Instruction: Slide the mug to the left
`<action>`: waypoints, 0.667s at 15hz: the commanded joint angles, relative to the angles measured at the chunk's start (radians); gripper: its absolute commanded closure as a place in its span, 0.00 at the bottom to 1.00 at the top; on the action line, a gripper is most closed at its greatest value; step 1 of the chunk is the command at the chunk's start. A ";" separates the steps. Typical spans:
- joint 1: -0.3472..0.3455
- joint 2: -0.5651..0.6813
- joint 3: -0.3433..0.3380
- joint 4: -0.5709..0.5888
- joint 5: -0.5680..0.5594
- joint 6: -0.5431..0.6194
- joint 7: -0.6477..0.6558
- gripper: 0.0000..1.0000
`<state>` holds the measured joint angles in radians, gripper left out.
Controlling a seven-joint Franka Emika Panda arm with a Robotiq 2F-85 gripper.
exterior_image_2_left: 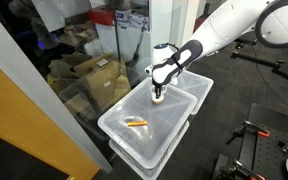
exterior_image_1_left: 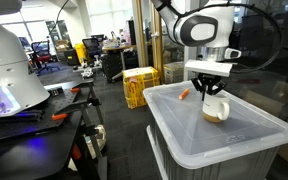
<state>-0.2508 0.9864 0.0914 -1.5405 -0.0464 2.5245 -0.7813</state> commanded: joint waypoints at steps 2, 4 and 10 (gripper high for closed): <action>0.017 0.026 0.013 0.054 -0.028 -0.039 -0.021 0.97; 0.020 0.030 0.018 0.059 -0.031 -0.039 -0.028 0.97; 0.025 0.038 0.042 0.068 -0.031 -0.034 -0.079 0.97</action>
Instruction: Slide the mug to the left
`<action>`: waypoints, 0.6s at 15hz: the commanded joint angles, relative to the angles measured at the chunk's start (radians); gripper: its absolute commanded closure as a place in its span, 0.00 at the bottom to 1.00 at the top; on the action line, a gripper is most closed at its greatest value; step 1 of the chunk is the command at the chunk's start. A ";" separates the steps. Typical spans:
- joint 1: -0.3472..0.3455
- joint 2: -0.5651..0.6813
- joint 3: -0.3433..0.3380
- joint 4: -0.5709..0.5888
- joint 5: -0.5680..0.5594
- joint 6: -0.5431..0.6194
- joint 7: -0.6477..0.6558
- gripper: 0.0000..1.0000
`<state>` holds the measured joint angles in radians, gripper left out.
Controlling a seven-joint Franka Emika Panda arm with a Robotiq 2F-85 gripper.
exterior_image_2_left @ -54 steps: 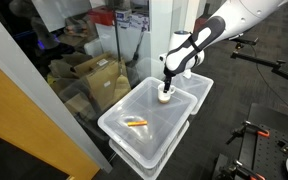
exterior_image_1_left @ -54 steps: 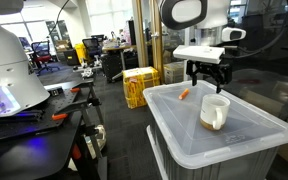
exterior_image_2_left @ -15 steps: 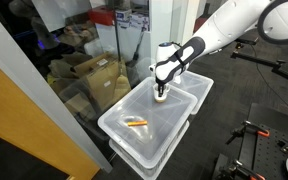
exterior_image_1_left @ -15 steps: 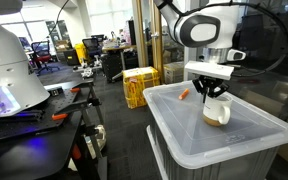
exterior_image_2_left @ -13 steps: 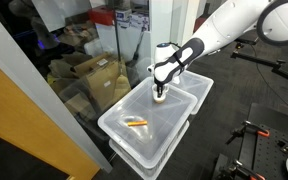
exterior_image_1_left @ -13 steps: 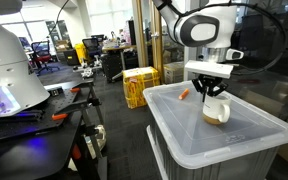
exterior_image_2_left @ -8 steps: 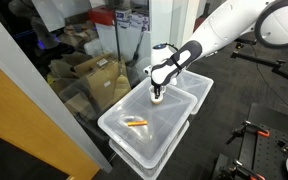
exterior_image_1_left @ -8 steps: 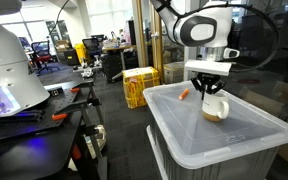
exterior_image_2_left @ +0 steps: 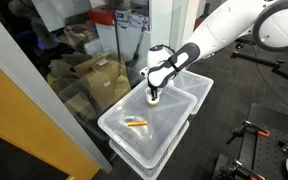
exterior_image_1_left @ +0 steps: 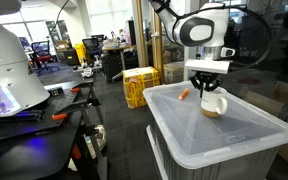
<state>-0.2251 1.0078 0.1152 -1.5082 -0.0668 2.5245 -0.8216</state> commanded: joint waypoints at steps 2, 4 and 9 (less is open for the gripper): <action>0.004 0.017 0.025 0.036 -0.011 -0.035 -0.057 0.97; 0.011 0.021 0.029 0.038 -0.012 -0.035 -0.072 0.97; 0.039 0.027 0.032 0.041 -0.020 -0.036 -0.100 0.97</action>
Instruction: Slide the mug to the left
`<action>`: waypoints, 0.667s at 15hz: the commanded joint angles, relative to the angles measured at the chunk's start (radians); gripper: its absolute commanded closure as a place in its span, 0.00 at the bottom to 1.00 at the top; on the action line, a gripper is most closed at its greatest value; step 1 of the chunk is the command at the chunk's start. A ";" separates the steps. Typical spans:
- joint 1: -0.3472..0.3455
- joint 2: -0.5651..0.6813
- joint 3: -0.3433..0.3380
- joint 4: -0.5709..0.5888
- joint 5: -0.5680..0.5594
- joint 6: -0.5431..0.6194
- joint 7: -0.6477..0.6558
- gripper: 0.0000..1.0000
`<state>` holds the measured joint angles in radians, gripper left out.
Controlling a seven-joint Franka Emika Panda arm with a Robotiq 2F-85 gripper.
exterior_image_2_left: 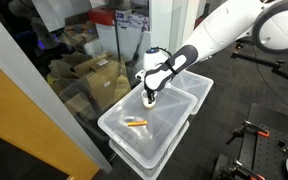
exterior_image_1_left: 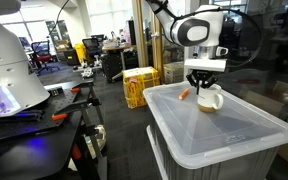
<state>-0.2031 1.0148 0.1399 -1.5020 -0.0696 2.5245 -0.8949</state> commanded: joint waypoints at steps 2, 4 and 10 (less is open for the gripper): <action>0.028 0.022 0.007 0.037 -0.021 -0.037 -0.032 0.97; 0.039 0.023 0.008 0.037 -0.026 -0.039 -0.035 0.97; 0.062 0.022 0.018 0.031 -0.042 -0.035 -0.058 0.97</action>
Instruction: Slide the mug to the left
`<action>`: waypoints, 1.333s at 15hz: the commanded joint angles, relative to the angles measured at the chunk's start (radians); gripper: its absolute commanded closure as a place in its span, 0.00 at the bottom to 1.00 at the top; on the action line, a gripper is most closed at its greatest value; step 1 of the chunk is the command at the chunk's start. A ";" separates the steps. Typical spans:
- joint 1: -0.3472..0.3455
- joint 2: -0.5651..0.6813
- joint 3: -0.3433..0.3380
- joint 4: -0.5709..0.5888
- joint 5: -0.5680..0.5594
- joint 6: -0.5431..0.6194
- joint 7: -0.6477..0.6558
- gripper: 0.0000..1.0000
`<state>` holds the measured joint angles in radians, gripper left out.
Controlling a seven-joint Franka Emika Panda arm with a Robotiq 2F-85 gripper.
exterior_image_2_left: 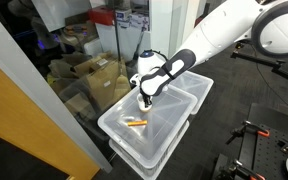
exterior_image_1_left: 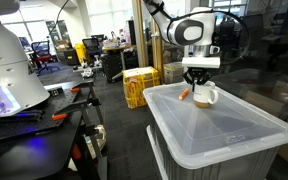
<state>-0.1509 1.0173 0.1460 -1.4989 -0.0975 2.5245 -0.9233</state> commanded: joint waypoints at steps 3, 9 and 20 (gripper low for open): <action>0.027 0.020 0.014 0.027 -0.022 -0.035 -0.040 0.97; 0.057 0.027 0.011 0.031 -0.033 -0.038 -0.044 0.97; 0.072 0.033 0.004 0.018 -0.037 -0.025 -0.034 0.51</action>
<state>-0.0816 1.0421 0.1487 -1.4989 -0.1157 2.5225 -0.9442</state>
